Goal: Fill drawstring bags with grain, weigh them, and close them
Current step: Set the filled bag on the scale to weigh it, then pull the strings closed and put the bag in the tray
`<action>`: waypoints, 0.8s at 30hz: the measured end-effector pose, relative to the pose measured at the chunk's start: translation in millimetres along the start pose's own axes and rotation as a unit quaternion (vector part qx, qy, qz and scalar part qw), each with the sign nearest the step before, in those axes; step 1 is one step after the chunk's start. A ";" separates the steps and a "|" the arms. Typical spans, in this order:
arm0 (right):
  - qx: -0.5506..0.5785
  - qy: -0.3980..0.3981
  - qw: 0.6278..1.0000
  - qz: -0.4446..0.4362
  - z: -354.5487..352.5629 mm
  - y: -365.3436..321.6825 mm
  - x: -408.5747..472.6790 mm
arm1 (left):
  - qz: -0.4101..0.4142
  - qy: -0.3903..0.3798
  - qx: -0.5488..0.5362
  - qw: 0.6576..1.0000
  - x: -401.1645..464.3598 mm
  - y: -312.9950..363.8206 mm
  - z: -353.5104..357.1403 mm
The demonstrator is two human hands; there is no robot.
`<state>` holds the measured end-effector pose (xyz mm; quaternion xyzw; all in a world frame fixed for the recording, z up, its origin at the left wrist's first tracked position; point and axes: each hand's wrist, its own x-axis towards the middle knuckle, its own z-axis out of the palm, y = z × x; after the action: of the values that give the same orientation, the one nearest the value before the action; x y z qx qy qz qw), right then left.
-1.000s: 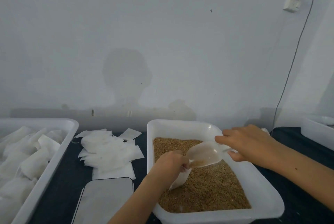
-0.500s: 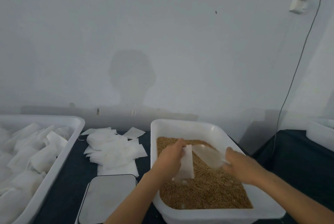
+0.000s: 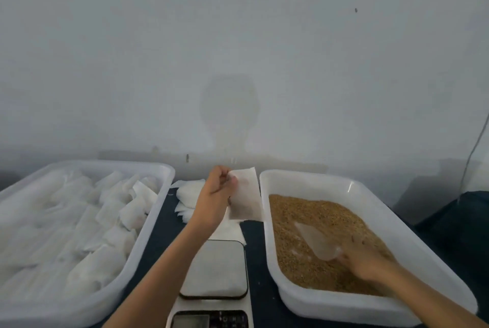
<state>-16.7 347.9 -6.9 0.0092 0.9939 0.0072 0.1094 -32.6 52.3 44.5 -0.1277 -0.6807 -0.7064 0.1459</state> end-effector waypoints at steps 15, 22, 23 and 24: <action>-0.039 0.009 0.997 -0.061 -34.4 -14.3 17.8 | 0.058 0.006 0.065 0.996 1.4 -10.9 -13.7; 0.096 0.033 0.991 -0.083 -34.8 16.0 -6.2 | 0.105 -0.068 0.100 0.987 20.2 -9.1 34.6; 0.115 0.031 0.990 -0.080 -38.6 22.3 -10.2 | 0.114 -0.078 0.108 0.984 22.8 -10.2 42.3; 0.133 0.033 0.987 -0.079 -44.4 28.8 -15.6 | 0.127 -0.089 0.126 0.980 24.8 -11.7 49.8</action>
<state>-10.7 375.8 40.3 -0.0546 0.9867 -0.1333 0.0748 -60.9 101.6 45.1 -0.2561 -0.7531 -0.5763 0.1877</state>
